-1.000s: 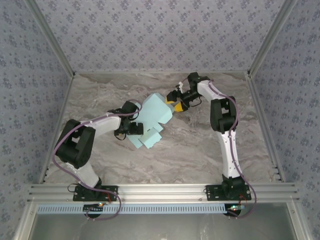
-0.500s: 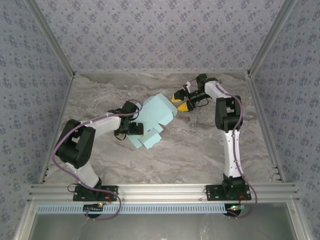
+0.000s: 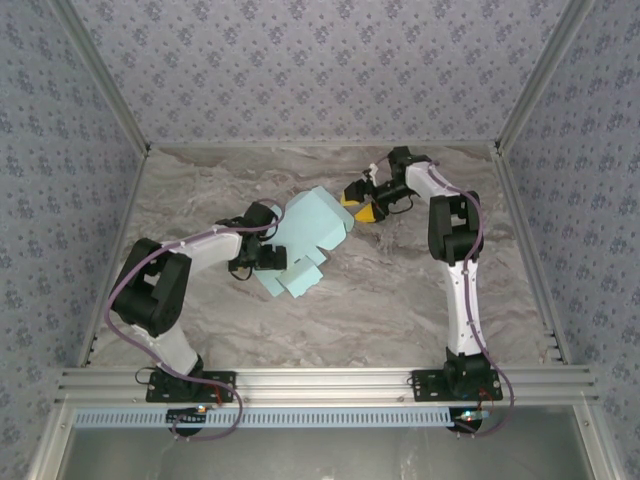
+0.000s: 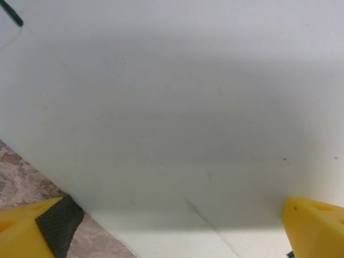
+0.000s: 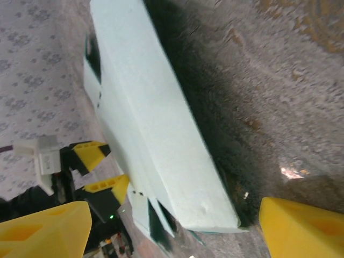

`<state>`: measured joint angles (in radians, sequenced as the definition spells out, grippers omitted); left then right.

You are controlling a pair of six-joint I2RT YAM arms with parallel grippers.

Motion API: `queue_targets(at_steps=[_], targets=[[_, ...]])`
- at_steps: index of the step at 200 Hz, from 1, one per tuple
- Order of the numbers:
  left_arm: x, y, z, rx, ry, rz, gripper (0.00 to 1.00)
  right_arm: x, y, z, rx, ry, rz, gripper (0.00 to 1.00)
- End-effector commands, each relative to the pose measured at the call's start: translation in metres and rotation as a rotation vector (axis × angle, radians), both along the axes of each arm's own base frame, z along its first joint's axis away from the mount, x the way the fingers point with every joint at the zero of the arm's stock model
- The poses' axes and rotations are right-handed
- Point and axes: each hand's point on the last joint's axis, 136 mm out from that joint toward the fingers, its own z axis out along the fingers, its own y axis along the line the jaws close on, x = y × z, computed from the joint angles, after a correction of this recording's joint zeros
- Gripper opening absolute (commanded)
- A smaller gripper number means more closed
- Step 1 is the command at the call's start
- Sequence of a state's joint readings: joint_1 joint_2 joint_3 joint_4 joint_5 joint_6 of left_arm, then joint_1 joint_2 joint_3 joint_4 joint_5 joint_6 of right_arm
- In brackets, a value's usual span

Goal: Fold the paper box

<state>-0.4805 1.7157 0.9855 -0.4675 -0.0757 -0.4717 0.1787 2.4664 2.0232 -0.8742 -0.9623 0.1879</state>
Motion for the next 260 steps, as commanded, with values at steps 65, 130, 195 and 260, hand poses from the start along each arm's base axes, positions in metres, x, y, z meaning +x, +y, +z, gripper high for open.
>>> queue_targets(at_steps=[65,130,195,260], targets=[[-0.008,-0.002,-0.015,0.013,0.057,-0.025,0.99,-0.006,0.03,-0.022,-0.065,0.026,0.04,0.85],[-0.008,-0.001,-0.015,0.011,0.052,-0.022,0.99,-0.009,0.041,0.021,0.088,-0.028,0.089,0.67],[-0.007,-0.002,-0.012,0.01,0.045,-0.026,0.99,-0.012,0.034,0.038,0.117,-0.078,0.106,0.63],[-0.004,-0.005,-0.011,0.002,0.045,-0.032,0.99,-0.015,0.036,0.041,0.139,-0.089,0.125,0.59]])
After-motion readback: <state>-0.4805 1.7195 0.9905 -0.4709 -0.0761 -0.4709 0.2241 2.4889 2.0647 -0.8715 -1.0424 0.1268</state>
